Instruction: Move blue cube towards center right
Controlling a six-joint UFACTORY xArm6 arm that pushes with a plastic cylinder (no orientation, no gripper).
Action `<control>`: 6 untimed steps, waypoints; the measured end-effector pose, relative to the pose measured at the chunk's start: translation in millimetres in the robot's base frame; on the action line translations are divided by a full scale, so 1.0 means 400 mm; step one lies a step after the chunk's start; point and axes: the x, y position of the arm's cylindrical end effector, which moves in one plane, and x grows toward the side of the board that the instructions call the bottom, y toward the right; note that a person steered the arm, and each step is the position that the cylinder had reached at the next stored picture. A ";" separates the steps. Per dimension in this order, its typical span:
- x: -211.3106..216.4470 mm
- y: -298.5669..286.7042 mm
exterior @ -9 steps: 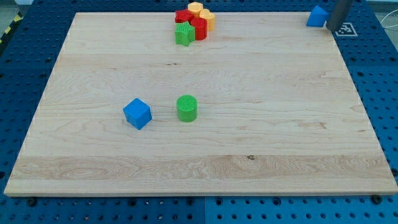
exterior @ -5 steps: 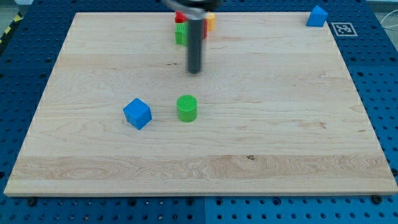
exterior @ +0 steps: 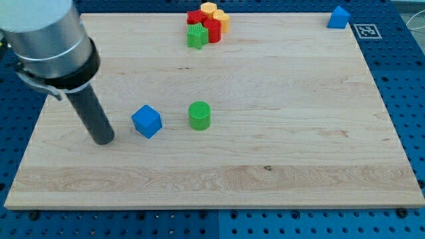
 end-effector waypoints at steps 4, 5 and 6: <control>-0.017 0.073; -0.016 0.115; -0.016 0.191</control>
